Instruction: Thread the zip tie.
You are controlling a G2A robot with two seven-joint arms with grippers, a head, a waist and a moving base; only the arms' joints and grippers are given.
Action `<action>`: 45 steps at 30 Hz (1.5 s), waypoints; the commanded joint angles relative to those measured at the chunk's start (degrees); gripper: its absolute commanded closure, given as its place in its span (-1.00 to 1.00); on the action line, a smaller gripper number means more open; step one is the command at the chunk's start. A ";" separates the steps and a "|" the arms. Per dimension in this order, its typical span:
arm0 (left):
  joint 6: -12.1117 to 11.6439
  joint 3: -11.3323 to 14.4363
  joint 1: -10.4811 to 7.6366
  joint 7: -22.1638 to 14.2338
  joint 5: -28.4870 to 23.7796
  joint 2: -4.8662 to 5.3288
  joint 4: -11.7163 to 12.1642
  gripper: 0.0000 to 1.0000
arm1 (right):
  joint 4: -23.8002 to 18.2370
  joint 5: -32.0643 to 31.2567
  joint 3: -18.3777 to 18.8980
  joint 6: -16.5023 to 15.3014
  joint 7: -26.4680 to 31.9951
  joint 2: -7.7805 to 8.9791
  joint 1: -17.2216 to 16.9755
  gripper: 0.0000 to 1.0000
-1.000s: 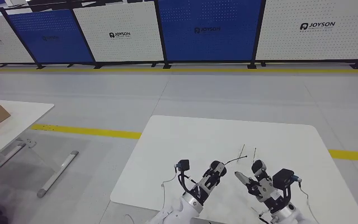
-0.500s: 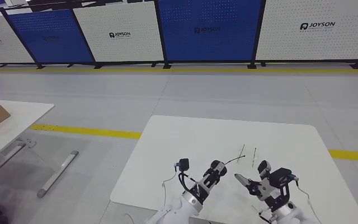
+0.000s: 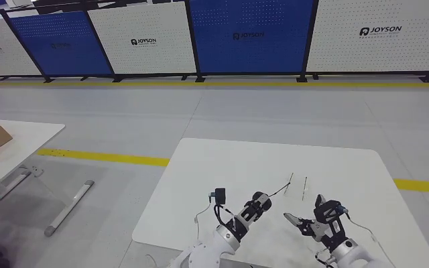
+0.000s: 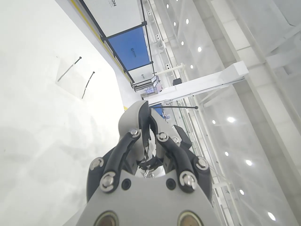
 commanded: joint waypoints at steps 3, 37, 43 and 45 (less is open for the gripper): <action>0.38 0.59 -0.38 -1.27 -0.22 0.00 0.54 1.00 | 1.47 5.23 -0.59 -2.41 0.70 -0.33 0.97 -1.00; 0.89 2.84 -2.05 0.29 -1.51 -0.36 1.44 1.00 | 4.64 10.06 -4.84 -4.02 1.30 -2.31 5.43 0.20; 0.94 3.46 -2.41 0.44 -1.28 -0.44 1.90 1.00 | 4.39 10.79 -5.05 -4.53 0.98 -2.27 5.54 0.24; 0.99 3.72 -2.50 0.52 -1.03 -0.47 2.05 1.00 | 4.39 10.93 -5.13 -4.53 0.48 -2.21 5.58 0.28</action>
